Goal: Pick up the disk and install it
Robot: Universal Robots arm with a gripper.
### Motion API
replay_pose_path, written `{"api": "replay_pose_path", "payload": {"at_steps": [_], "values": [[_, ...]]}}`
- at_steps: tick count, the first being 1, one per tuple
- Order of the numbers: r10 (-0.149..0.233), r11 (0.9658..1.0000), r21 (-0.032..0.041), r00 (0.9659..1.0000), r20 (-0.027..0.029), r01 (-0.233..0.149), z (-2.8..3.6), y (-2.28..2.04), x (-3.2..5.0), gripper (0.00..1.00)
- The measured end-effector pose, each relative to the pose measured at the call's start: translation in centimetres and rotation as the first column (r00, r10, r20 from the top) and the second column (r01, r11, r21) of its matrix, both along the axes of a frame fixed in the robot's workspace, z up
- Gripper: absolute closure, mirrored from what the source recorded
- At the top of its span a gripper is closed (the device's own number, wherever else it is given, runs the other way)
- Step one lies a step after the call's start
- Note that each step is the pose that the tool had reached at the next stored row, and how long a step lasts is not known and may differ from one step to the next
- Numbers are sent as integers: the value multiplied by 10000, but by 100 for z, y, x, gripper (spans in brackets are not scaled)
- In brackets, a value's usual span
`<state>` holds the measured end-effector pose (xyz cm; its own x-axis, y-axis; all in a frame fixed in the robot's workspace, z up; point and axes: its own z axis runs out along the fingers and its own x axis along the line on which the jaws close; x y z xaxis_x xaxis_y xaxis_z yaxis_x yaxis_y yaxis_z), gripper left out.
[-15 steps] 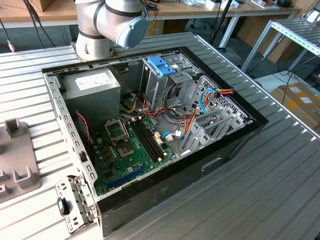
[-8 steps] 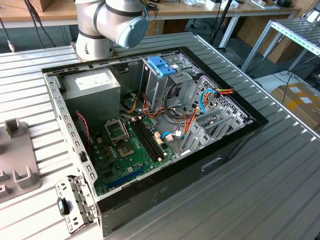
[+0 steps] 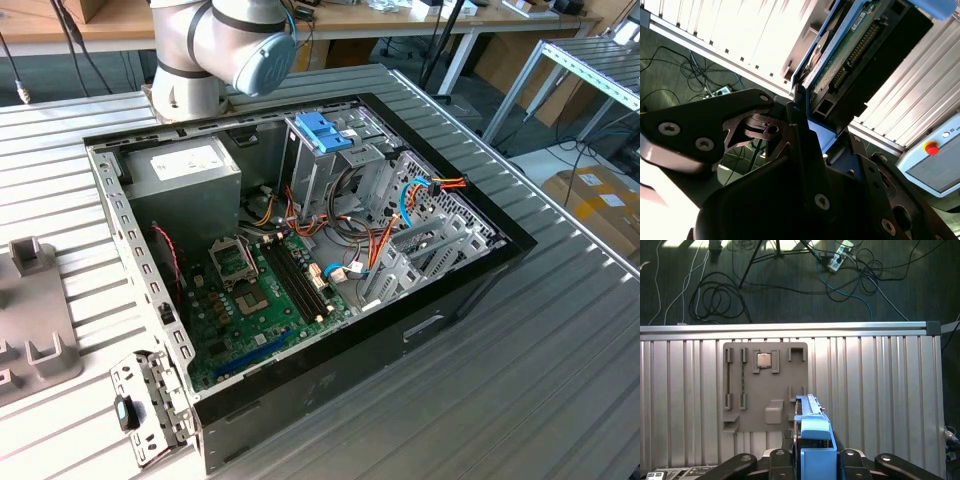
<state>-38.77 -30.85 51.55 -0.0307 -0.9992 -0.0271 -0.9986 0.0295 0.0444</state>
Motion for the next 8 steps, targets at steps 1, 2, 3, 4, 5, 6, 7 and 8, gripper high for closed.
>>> {"api": "replay_pose_path", "payload": {"at_steps": [1, 2, 3, 4, 5, 6, 7, 8], "values": [[0, 10000, 0, 10000, 0, 0, 0, 0, 8, 63], [0, 10000, 0, 10000, -1, 0, 0, 0, 17, 63], [0, 10000, 0, 10000, -1, 0, 0, 0, 24, 63], [0, 10000, 0, 10000, 0, 0, 0, 0, 33, 63], [0, 10000, 0, 10000, 0, 0, 0, 0, 40, 63], [0, 10000, 0, 10000, -1, 0, 0, 0, 53, 63], [0, 10000, 1, 10000, 1, 0, 0, 0, 67, 63], [0, 10000, 0, 10000, 0, 0, 0, 0, 79, 63]]}}
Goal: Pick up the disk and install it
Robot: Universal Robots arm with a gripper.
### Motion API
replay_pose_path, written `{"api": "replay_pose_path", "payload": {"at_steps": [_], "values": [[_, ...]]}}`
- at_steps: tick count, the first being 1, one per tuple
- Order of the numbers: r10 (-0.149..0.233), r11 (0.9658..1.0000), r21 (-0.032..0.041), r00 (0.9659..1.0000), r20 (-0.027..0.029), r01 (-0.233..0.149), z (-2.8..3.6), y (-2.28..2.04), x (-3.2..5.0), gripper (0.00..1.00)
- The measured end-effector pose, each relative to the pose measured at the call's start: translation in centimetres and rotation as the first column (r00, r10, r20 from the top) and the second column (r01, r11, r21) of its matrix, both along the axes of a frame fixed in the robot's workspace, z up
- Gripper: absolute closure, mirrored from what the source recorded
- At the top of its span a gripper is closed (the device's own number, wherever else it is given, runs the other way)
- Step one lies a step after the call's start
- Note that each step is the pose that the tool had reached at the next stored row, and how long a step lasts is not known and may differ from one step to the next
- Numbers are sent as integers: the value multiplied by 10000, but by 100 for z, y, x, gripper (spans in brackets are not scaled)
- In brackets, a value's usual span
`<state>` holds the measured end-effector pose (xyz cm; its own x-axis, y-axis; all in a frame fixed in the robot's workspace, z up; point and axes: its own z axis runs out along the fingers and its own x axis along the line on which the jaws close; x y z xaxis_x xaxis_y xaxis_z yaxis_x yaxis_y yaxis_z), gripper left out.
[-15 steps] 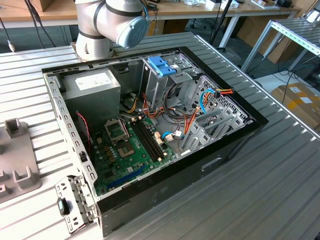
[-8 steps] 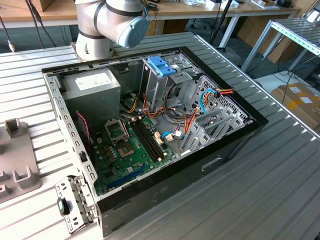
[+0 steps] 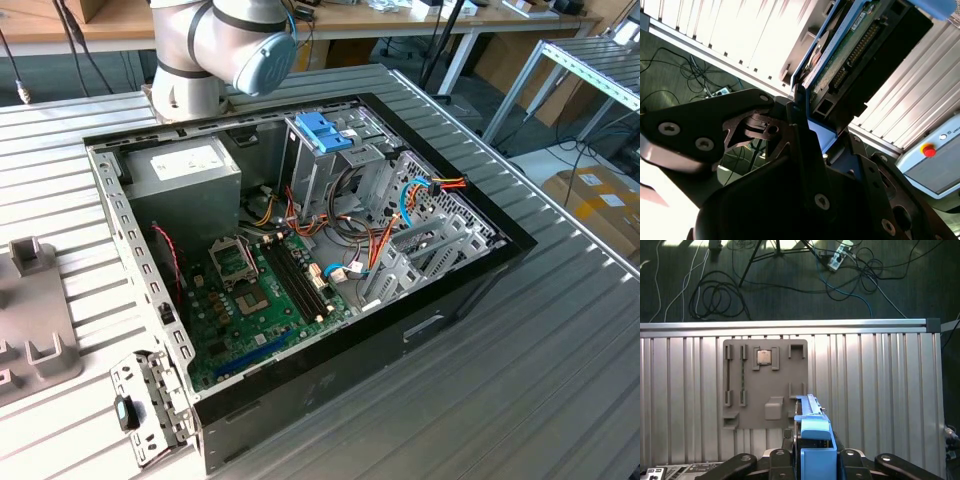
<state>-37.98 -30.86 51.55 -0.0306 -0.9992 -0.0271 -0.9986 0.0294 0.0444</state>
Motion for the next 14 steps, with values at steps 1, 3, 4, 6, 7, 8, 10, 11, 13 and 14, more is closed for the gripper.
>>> {"api": "replay_pose_path", "payload": {"at_steps": [1, 3, 4, 6, 7, 8, 10, 11, 13, 14], "values": [[0, 10000, 0, 10000, 0, 0, 0, 0, 12, 63], [0, 10000, 0, 10000, 0, 0, 0, 0, 28, 63], [0, 10000, 0, 10000, 0, 0, 0, 0, 43, 63], [0, 10000, 0, 10000, 1, 0, 0, 0, 60, 63], [0, 10000, 0, 10000, 1, 0, 0, 0, 65, 63], [0, 10000, 0, 10000, -1, 0, 0, 0, 72, 63], [0, 10000, 0, 10000, 0, 0, 0, 0, 91, 63], [0, 10000, 0, 10000, 0, 0, 0, 0, 95, 63], [0, 10000, 0, 10000, 0, 0, 0, 0, 112, 63], [0, 10000, 0, 10000, 0, 0, 0, 0, 118, 63]]}}
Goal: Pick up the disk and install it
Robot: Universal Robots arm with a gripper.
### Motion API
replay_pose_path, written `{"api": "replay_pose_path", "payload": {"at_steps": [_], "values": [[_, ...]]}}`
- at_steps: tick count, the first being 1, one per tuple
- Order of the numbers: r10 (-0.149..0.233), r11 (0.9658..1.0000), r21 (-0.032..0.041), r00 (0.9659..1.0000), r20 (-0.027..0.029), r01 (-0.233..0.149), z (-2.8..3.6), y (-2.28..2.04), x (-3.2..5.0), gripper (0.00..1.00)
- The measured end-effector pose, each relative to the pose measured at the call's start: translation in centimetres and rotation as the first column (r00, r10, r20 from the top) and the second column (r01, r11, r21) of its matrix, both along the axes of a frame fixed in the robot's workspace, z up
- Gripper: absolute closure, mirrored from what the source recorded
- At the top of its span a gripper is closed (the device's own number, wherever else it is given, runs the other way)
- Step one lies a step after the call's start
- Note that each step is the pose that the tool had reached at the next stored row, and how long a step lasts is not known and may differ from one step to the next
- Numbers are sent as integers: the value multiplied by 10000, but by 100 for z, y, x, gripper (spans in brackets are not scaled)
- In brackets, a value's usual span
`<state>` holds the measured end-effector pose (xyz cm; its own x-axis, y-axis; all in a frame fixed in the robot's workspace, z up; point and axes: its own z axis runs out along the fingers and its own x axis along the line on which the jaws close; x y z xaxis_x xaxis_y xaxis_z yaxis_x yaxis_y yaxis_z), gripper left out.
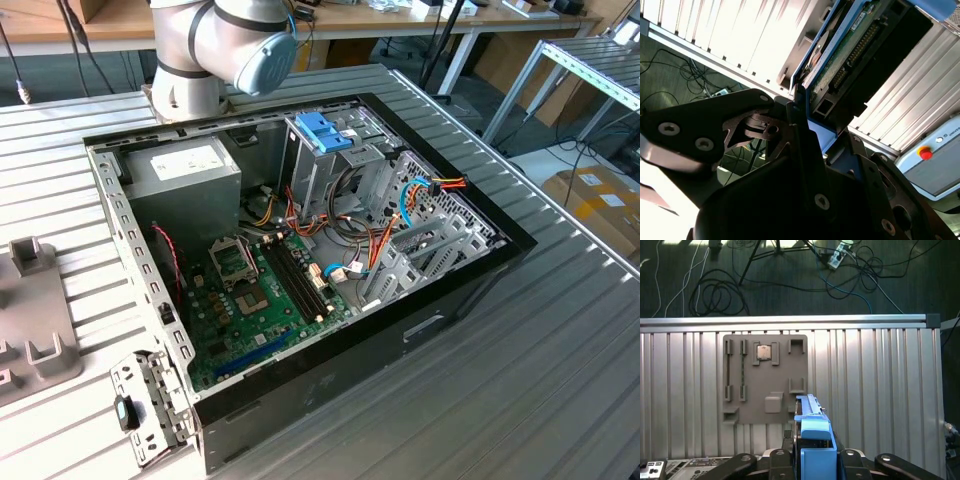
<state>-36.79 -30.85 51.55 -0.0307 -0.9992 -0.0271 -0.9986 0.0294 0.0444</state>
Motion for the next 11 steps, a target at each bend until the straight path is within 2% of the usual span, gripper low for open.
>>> {"api": "replay_pose_path", "payload": {"at_steps": [11], "values": [[0, 10000, 0, 10000, 0, 0, 0, 0, 76, 63]]}}
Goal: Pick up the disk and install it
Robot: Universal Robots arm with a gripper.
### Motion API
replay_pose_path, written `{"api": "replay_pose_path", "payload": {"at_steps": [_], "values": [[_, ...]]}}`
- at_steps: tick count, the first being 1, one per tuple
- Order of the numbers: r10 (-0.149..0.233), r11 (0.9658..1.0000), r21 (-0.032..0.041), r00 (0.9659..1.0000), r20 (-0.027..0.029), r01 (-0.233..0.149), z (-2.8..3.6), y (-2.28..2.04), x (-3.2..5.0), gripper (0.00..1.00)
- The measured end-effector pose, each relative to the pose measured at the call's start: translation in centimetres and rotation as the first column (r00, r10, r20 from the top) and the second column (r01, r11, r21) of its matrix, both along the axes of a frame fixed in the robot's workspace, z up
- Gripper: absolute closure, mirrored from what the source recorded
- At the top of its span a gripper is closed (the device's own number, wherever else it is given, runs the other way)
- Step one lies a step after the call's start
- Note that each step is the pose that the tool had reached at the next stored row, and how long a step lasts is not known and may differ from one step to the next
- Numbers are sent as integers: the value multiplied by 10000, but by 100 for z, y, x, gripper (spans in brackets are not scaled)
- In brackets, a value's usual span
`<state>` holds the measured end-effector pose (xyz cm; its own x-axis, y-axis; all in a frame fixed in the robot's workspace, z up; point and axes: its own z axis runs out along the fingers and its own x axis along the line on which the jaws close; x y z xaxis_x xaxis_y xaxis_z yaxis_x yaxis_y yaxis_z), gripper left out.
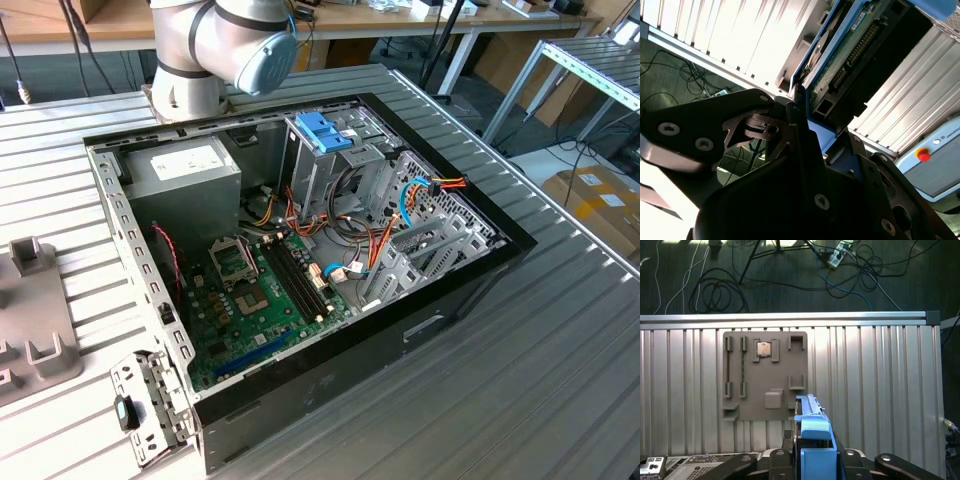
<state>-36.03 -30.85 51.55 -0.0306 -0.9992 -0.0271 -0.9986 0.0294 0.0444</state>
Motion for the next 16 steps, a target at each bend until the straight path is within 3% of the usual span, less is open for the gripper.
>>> {"api": "replay_pose_path", "payload": {"at_steps": [16], "values": [[0, 10000, 0, 10000, 0, 0, 0, 0, 107, 63]]}}
